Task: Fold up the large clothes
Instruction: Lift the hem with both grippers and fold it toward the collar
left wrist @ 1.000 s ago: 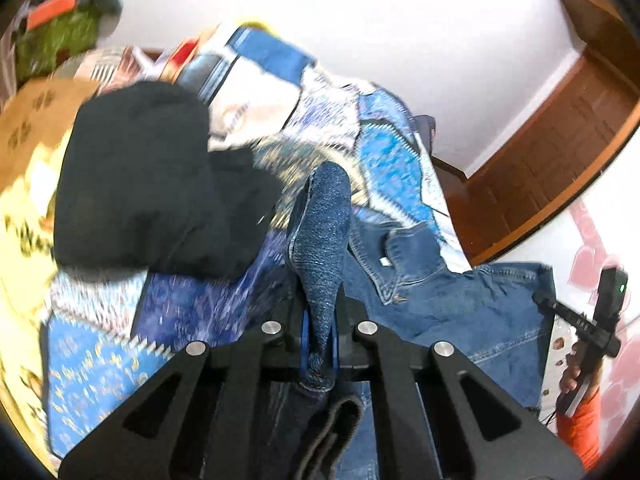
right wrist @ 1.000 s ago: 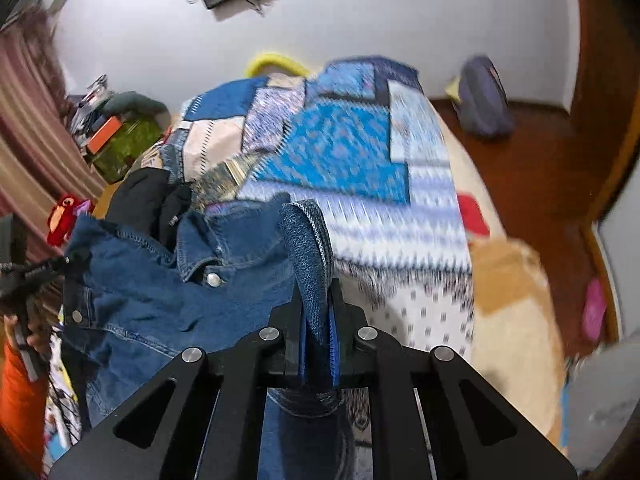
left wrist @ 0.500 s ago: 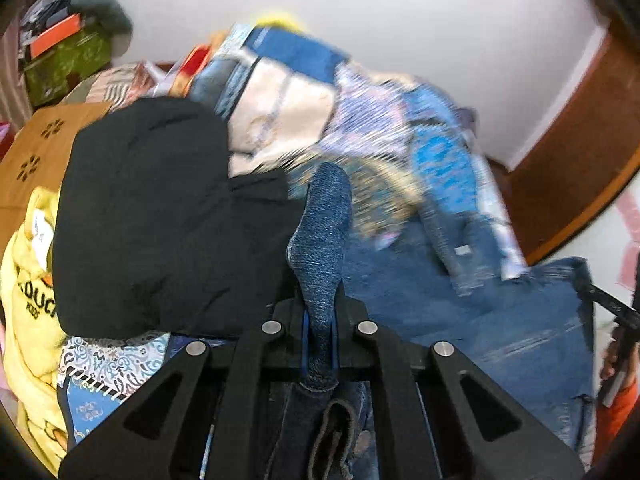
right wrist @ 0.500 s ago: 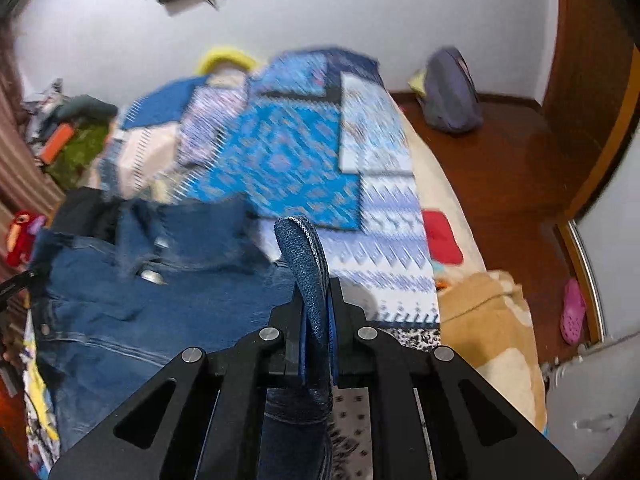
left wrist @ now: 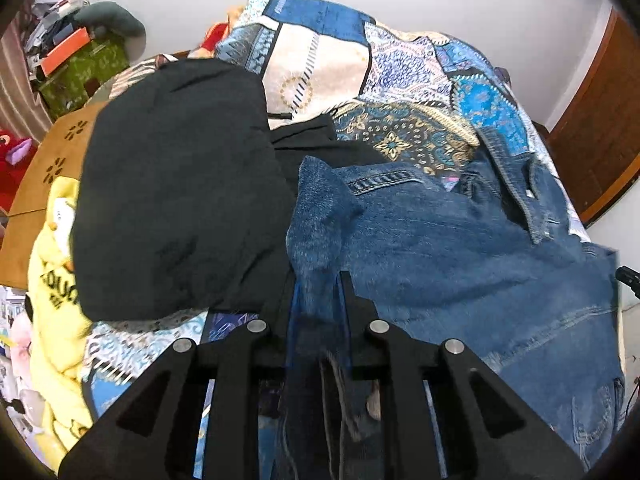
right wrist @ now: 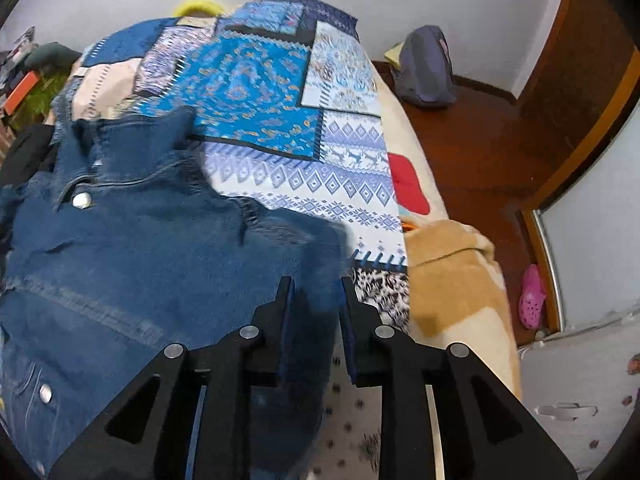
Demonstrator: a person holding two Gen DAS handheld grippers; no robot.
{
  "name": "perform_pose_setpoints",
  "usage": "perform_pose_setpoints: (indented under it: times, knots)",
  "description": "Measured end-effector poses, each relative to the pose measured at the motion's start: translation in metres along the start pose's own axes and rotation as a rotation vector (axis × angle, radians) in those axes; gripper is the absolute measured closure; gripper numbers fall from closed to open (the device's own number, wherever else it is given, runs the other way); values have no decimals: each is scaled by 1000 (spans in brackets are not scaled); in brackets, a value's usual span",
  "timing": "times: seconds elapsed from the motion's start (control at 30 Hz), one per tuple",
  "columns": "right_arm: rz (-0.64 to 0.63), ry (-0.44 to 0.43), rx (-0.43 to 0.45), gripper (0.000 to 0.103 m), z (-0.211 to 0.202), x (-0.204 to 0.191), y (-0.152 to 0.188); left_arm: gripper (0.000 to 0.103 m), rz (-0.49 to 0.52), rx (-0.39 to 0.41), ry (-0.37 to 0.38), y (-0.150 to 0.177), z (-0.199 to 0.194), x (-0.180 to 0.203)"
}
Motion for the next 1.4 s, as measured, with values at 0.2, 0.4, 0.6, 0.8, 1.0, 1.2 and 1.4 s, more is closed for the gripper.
perform_pose_setpoints:
  times: [0.2,0.4,0.6,0.8,1.0,1.2,1.4]
  knots:
    - [-51,-42,85,83,-66,-21,18,81,13,62,16,14,-58,-5]
    - [-112,-51,202,44,-131,-46,43,58,57,146,17,38,-120,-3]
    - [-151,-50,261,29,-168,-63,76,32,130,177,4,80,-161,-1]
    - [-137,-80,194,29,-155,-65,114,31,102,107,64,133,-158,-9]
    - [-35,-124,82,29,-124,-55,153,31,28,-47,92,179,-124,-30]
    - [103,-151,-13,29,-99,-40,190,31,-135,-196,239,225,-89,-55]
    - [148,-263,-79,29,-82,-44,207,31,-252,-297,339,257,-61,-55]
Point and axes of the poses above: each gripper's, at about its wrist camera, not at the fingertips, and z roughly the way its jaws point, x to its right, y to its underside, the point moved 4 cm from there along z, roughly the way its jaws point, and after that the axes turned 5 degrees about -y, right-handed, at the moved point
